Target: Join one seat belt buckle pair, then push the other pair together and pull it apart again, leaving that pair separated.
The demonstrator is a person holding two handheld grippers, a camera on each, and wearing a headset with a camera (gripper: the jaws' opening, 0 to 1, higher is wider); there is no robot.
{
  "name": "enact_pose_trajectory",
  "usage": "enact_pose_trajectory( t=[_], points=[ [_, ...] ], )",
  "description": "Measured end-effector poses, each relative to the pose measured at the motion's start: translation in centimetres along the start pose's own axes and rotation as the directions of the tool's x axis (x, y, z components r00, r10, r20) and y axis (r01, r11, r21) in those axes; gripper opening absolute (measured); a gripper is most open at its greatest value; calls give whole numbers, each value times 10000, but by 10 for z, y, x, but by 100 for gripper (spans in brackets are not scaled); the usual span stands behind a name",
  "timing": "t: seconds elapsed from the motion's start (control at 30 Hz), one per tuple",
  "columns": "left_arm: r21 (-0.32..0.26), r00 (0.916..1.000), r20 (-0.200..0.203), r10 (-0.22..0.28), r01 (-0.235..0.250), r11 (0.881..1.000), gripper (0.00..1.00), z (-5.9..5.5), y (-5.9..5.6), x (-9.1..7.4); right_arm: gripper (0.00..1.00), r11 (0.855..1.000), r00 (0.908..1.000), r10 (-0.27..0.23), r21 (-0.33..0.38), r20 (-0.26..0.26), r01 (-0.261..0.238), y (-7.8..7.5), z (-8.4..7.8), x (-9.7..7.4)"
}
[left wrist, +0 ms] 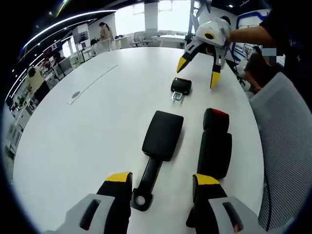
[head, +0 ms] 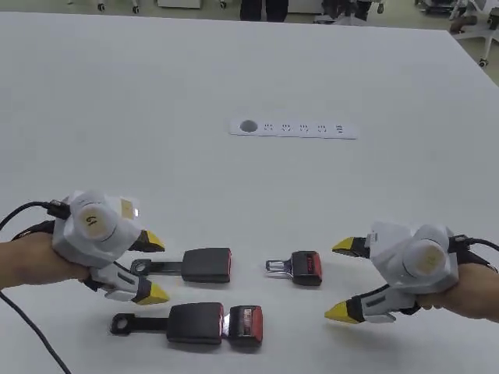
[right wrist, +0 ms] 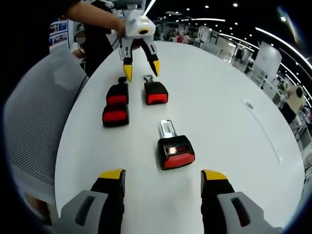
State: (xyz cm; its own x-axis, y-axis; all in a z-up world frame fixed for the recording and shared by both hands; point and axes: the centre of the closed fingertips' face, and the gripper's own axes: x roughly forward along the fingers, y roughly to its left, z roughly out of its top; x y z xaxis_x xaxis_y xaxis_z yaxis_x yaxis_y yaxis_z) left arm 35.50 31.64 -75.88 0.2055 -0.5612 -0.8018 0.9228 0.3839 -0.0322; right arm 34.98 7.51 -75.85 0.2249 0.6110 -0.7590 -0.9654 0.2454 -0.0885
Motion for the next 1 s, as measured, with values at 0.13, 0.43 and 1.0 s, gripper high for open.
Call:
enact_pose_trajectory(
  t=[0.13, 0.43, 1.0],
  points=[
    [-424, 9974, 648, 310, -282, 9987, 55, -3, 0, -7, 64, 9996, 9997, -58, 293, 221, 52, 7, 1, -3],
    [-1341, 9674, 2198, 1261, -981, 9861, 67, -2, -8, -23, 70, 9945, 9956, -428, 988, 833, 345, 19, 3, -6],
    [-2704, 9106, 3356, 2412, -1522, 9506, 94, -18, -36, -23, 87, 9716, 9713, -1376, 2169, 1942, 943, 39, 13, -6]
  ],
)
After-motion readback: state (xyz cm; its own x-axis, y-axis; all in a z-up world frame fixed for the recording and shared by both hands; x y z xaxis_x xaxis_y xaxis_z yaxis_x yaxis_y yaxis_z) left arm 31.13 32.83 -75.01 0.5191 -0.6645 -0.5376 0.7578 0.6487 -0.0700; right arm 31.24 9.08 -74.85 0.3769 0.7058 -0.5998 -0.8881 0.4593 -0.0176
